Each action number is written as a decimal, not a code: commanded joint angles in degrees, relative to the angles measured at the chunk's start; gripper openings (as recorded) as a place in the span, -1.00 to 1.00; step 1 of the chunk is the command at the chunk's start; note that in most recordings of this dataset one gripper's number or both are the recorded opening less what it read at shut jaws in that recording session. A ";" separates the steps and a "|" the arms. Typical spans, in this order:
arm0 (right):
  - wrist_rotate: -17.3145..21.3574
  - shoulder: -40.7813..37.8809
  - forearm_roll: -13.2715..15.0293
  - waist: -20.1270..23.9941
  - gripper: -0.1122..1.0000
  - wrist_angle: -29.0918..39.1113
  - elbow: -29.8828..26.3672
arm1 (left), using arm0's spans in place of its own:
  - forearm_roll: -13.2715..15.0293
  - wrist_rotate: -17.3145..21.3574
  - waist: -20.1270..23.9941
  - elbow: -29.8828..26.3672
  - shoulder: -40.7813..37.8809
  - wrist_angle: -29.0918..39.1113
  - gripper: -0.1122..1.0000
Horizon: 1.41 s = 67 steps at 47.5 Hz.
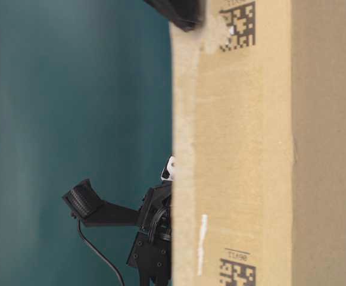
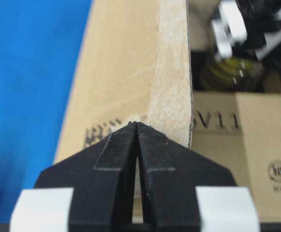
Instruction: Close the cardboard box.
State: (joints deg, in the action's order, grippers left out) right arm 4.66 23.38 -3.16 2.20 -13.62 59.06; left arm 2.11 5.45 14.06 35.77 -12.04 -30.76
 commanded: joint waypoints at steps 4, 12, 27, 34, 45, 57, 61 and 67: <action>0.18 -2.29 -0.18 -0.97 -0.80 0.44 -1.14 | 0.09 -0.26 -0.53 -0.18 0.88 -0.18 -0.80; 0.35 -6.24 -1.23 -0.97 -0.80 0.35 -1.23 | 0.00 -0.26 -0.44 -0.18 0.79 -0.09 -0.80; 0.35 -7.91 -2.64 -0.97 -0.80 0.18 -1.14 | 0.09 -0.26 -0.53 -0.26 0.97 -0.09 -0.80; 0.35 -7.82 -2.64 -0.97 -0.80 0.18 -1.23 | 0.09 -0.09 -0.97 -0.44 3.08 1.41 -0.80; 0.35 -7.82 -2.55 -0.97 -0.80 -0.09 -1.32 | 0.00 0.88 0.00 -2.72 12.48 11.25 -0.80; 0.26 -7.82 -2.55 -0.97 -0.80 -0.79 -1.41 | 0.00 1.05 6.50 -8.26 17.58 23.64 -0.80; 0.18 -7.82 -2.55 -1.05 -0.80 -0.88 -1.41 | 0.00 1.76 10.02 -11.16 16.79 29.09 -0.80; 0.18 -7.91 -2.55 -1.05 -0.80 -0.88 -1.32 | 0.00 3.34 14.77 -16.79 13.62 38.94 -0.80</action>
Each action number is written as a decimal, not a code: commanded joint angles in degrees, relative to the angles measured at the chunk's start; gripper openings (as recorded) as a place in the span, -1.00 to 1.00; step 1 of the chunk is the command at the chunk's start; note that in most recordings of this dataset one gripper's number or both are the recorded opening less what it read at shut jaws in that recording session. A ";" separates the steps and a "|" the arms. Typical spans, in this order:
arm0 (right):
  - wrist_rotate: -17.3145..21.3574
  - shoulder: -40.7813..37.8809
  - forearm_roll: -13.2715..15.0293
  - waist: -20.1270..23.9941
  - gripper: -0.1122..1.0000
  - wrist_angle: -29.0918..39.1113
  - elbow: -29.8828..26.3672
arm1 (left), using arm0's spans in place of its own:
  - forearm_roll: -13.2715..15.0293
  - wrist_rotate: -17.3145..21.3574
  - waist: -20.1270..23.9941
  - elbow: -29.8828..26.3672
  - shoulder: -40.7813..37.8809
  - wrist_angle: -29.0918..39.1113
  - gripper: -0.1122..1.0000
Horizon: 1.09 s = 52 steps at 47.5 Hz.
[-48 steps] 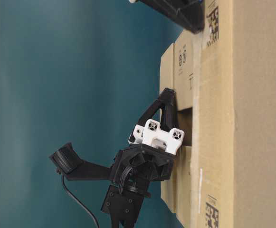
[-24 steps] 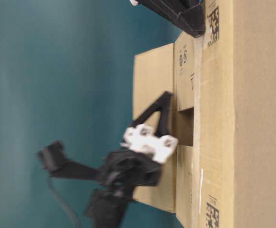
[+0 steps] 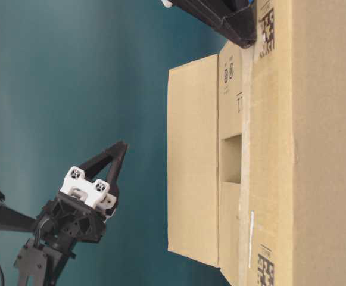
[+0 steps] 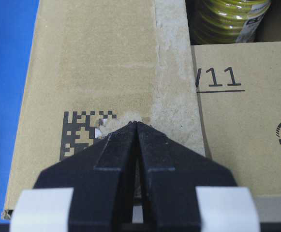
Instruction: Close the cardboard box.
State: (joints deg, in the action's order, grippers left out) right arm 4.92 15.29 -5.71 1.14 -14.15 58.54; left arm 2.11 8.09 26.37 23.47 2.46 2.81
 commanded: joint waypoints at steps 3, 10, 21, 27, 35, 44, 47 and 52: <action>-0.09 0.18 0.00 0.00 -0.80 -0.35 -0.79 | 0.00 1.41 3.69 -7.38 -2.55 10.28 -0.80; -0.18 0.18 0.09 -0.09 -0.80 -0.35 -0.88 | 0.00 3.16 5.10 -13.80 -7.03 21.45 -0.80; -0.18 0.18 0.00 0.00 -0.80 -0.44 -0.79 | 0.00 3.78 5.01 -18.19 -12.66 30.67 -0.80; -0.44 0.18 0.09 -0.09 -0.80 -0.35 -0.88 | 0.00 3.52 4.57 -18.37 -12.57 31.73 -0.80; -0.44 0.18 0.18 -0.44 -0.80 -0.44 -0.88 | 0.00 3.16 3.43 -18.90 -12.39 34.80 -0.80; -0.44 0.18 0.18 -0.88 -0.80 -0.44 -0.88 | 0.00 2.46 1.41 -19.78 -11.51 38.58 -0.80; -0.44 0.26 0.09 -1.05 -0.80 -0.62 -0.88 | 0.00 2.20 0.35 -19.60 -11.16 39.38 -0.80; -0.44 0.18 0.18 -1.23 -0.80 -0.88 -0.88 | 0.00 1.76 -1.05 -19.07 -10.55 40.52 -0.80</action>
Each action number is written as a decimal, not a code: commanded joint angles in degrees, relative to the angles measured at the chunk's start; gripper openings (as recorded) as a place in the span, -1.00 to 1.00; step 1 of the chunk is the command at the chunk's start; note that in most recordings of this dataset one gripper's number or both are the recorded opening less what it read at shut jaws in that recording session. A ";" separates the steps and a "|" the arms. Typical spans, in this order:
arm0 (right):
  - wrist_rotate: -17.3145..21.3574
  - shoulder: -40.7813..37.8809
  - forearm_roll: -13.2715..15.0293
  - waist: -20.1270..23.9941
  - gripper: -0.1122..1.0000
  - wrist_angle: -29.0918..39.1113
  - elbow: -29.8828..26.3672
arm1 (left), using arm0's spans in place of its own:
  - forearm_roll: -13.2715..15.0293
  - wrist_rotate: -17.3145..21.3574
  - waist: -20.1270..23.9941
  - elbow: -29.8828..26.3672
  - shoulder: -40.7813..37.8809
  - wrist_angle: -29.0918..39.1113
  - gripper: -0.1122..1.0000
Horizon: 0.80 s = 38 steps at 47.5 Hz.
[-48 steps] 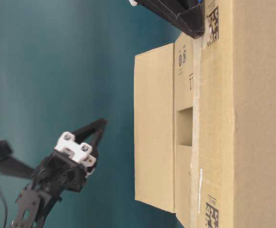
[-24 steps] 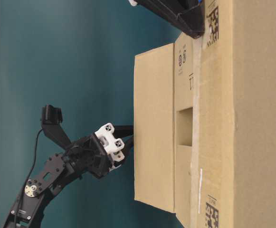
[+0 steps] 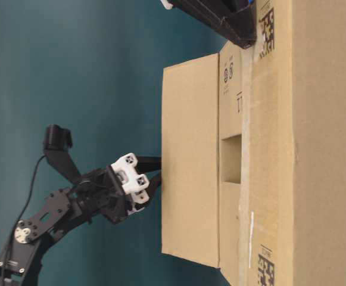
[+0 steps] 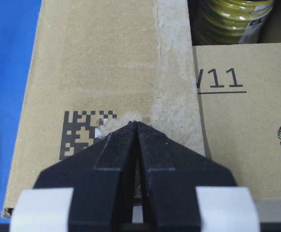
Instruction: Close the cardboard box.
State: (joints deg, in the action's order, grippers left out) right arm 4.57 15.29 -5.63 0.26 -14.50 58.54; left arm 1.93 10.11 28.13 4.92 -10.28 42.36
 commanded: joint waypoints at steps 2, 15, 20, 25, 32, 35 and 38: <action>-0.09 0.18 0.09 -0.44 -0.80 -0.53 -0.79 | 0.18 -0.70 -3.52 -0.35 2.55 1.76 -0.80; -0.09 0.26 0.09 -0.88 -0.80 -0.62 -0.88 | 0.18 -1.41 -8.09 1.67 7.21 4.04 -0.80; -0.18 0.18 0.09 -1.05 -0.80 -0.70 -0.88 | 0.18 -1.58 -9.32 3.43 9.49 3.52 -0.80; -0.18 0.18 0.18 -1.14 -0.80 -0.70 -0.88 | 0.18 -2.55 -10.72 6.15 11.43 1.85 -0.80; -0.18 0.26 0.18 -1.14 -0.80 -0.70 -0.88 | 0.18 -5.27 -13.01 10.11 13.71 -1.85 -0.80; -0.18 0.18 0.18 -1.23 -0.80 -0.70 -0.88 | 0.18 -6.59 -14.41 12.30 15.03 -4.22 -0.80; -0.18 0.26 0.18 -1.23 -0.80 -0.70 -0.97 | 0.18 -7.56 -15.56 14.41 16.17 -6.86 -0.80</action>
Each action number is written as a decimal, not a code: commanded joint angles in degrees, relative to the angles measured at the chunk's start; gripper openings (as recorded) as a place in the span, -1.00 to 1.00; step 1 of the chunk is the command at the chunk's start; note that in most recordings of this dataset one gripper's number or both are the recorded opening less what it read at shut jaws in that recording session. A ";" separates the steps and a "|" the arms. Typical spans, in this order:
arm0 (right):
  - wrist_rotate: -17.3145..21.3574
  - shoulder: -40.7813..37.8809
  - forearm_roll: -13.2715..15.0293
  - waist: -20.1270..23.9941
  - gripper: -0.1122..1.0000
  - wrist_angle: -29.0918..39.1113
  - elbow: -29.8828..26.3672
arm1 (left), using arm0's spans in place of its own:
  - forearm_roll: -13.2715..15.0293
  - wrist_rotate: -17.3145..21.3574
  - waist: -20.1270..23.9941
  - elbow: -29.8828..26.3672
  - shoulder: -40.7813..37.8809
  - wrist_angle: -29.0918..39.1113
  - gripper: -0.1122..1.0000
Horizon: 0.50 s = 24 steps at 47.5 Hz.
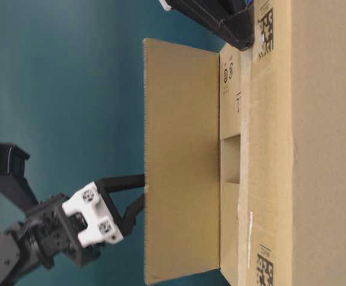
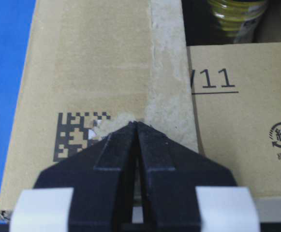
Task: Close the cardboard box.
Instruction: 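Fold the back flap forward over the box with the left gripper, then press both grippers onto the closed top along the center seam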
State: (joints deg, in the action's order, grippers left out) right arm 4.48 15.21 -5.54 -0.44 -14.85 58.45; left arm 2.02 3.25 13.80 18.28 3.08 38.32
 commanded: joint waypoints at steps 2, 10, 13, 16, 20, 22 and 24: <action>-0.09 0.26 0.09 -0.62 -0.80 -0.35 -0.79 | 0.09 -1.32 -2.02 2.55 3.60 -4.75 -0.80; -0.09 0.26 0.18 -0.70 -0.80 -0.35 -0.88 | 0.09 -4.39 -4.13 9.23 6.15 -13.62 -0.80; -0.09 0.35 0.09 -0.70 -0.80 -0.35 -0.88 | 0.09 -5.98 -4.48 11.87 6.59 -17.14 -0.80; -0.09 0.35 0.18 -0.70 -0.80 -0.35 -0.88 | 0.09 -7.38 -4.75 14.06 6.68 -19.78 -0.80; -0.09 0.53 0.09 -0.70 -0.80 -0.62 -0.79 | 0.09 -8.96 -5.01 16.70 6.33 -23.38 -0.80; -0.18 0.70 0.09 -0.70 -0.80 -0.62 -0.79 | 0.09 -9.67 -5.19 18.02 6.15 -25.05 -0.80; -0.26 0.88 0.18 -0.70 -0.80 -0.70 -0.79 | 0.09 -10.46 -5.27 19.25 5.98 -26.72 -0.80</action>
State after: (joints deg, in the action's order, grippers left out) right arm 4.39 15.21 -5.45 -0.70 -14.94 58.54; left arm 2.02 -6.50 8.88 36.39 8.44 14.59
